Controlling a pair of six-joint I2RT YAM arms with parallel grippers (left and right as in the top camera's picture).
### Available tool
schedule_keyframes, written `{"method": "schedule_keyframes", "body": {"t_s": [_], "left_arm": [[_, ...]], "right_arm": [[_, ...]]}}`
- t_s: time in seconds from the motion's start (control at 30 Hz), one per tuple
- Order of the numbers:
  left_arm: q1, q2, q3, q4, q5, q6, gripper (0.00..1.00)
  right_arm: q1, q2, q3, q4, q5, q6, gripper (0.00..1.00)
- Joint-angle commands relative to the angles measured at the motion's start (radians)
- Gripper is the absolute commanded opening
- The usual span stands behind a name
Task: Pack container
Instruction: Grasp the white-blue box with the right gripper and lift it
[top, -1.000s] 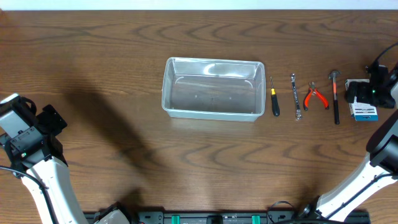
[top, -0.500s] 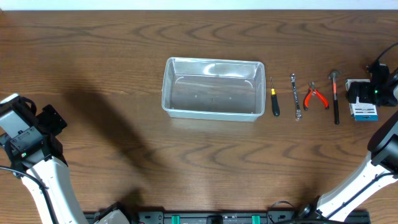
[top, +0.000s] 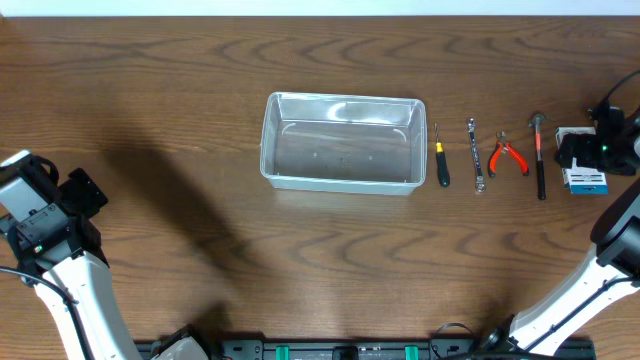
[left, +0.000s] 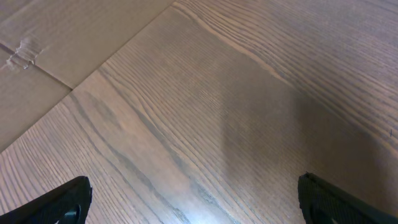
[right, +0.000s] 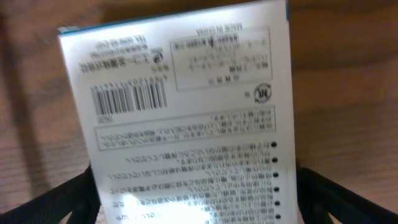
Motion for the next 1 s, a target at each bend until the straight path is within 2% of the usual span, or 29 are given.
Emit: {"method": "schedule_keyframes", "body": {"t_s": [0.0,0.33,0.47,0.67,0.97], "left_arm": [[0.005,0.004,0.009,-0.003,0.005,0.01,0.98],[0.005,0.004,0.009,-0.003,0.005,0.01,0.98],[0.005,0.004,0.009,-0.003,0.005,0.01,0.98],[0.005,0.004,0.009,-0.003,0.005,0.01,0.98],[0.005,0.004,0.009,-0.003,0.005,0.01,0.98]], "right_arm": [[-0.003,0.081,-0.05,-0.048,0.05,0.089,0.99],[-0.003,0.081,-0.05,-0.062,0.08,0.072,0.97],[-0.003,0.082,-0.05,-0.066,0.079,0.017,0.91],[-0.003,0.082,-0.05,-0.071,0.077,0.017,0.82],[-0.002,0.082,-0.05,-0.086,0.056,0.021,0.82]]}}
